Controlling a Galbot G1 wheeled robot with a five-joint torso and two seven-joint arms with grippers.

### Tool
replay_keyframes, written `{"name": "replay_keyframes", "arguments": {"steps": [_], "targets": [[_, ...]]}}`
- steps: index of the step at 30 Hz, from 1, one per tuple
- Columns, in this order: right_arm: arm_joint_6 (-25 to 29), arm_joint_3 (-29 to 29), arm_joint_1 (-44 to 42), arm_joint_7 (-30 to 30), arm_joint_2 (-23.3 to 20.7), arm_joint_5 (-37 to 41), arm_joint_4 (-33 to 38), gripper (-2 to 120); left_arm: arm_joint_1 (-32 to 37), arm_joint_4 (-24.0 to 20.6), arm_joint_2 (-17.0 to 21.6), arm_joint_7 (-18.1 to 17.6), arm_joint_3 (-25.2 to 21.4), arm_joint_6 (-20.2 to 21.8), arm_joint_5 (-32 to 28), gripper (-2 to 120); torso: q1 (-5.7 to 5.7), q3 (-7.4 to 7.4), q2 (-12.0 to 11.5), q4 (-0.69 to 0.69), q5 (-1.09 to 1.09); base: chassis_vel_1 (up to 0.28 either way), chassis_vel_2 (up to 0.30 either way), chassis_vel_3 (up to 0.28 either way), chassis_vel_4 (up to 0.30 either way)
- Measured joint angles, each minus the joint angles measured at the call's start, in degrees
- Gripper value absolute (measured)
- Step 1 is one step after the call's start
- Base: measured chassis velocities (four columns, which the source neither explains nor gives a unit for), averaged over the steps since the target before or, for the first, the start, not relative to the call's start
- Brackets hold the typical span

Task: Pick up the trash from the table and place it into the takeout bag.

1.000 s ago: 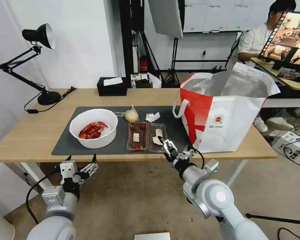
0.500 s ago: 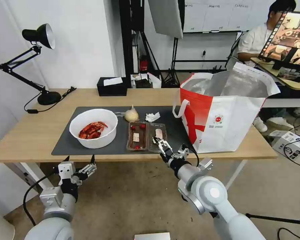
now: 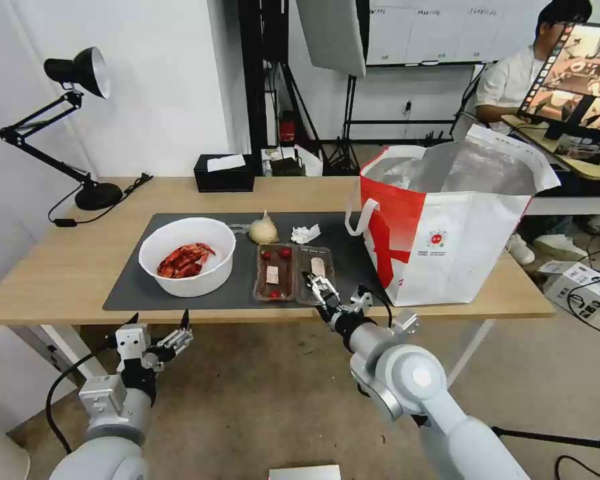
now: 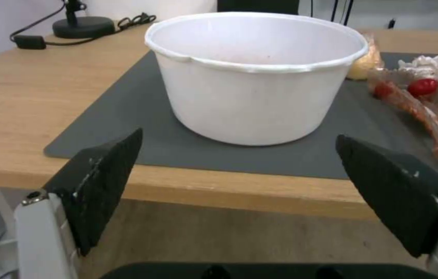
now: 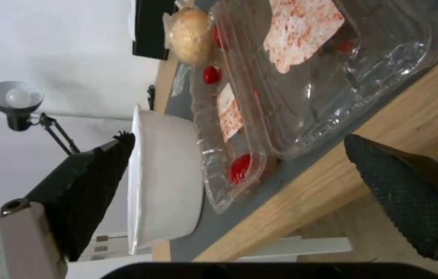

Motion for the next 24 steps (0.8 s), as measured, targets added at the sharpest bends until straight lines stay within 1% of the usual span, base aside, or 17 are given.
{"name": "replay_keyframes", "arguments": {"steps": [24], "targets": [[-0.1,-0.3,1.1,0.4,0.8,0.2,-1.7,100,0.0,-0.1,0.4,-0.1,-0.3,0.0,-0.1,100,0.0,0.0,0.0,0.0,0.0,0.0,0.0,0.0,0.0]]}}
